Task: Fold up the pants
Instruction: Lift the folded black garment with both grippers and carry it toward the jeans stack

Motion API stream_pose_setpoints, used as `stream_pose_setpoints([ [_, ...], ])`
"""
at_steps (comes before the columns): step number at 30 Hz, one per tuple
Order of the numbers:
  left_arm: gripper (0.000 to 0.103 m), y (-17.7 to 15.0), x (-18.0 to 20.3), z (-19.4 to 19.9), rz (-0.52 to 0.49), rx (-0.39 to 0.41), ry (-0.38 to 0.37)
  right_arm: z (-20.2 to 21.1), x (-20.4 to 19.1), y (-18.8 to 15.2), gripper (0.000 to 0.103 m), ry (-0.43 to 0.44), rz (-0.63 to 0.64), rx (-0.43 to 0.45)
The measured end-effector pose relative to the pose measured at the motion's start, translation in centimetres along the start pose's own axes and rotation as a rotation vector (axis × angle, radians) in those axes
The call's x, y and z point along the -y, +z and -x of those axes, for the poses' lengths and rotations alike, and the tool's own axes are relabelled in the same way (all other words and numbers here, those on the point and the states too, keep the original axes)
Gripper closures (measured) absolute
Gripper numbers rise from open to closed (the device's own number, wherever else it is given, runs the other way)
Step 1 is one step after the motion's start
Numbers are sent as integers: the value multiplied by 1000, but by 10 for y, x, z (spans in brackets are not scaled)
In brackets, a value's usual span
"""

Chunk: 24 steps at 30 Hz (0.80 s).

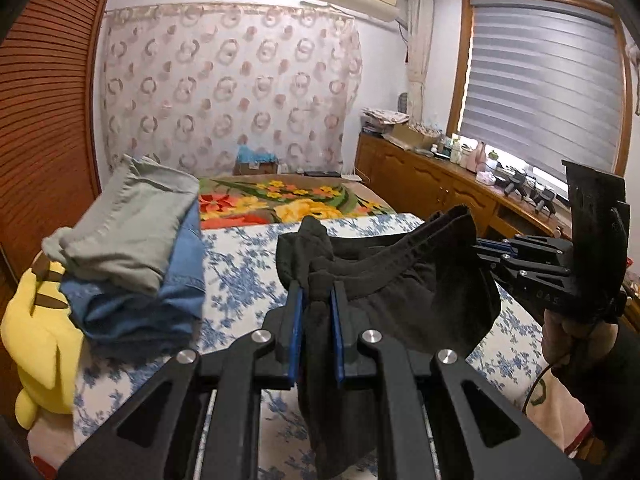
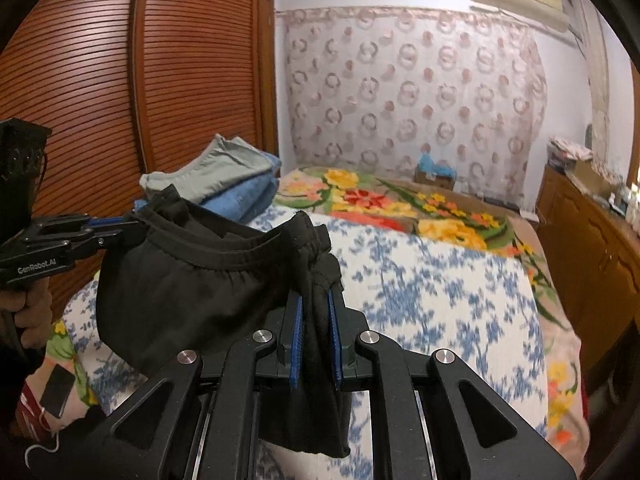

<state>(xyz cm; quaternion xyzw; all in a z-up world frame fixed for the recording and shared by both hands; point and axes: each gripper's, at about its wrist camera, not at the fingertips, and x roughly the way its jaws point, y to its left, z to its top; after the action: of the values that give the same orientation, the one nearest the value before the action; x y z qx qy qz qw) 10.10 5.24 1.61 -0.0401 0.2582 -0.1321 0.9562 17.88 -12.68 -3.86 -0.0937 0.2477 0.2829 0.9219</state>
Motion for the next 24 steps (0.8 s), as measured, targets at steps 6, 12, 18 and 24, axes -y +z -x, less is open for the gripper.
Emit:
stream_pose_setpoints([
  [6, 93, 14, -25, 3, 13, 24, 37, -23, -11, 32, 94, 23, 50, 17],
  [12, 93, 29, -51, 3, 22, 42, 79, -47, -24, 57, 94, 48, 93, 26],
  [18, 93, 40, -72, -4, 32, 53, 107, -68, -31, 77, 94, 76, 118, 36],
  [24, 93, 51, -93, -12, 45, 59, 135, -92, -35, 98, 94, 98, 140, 42],
])
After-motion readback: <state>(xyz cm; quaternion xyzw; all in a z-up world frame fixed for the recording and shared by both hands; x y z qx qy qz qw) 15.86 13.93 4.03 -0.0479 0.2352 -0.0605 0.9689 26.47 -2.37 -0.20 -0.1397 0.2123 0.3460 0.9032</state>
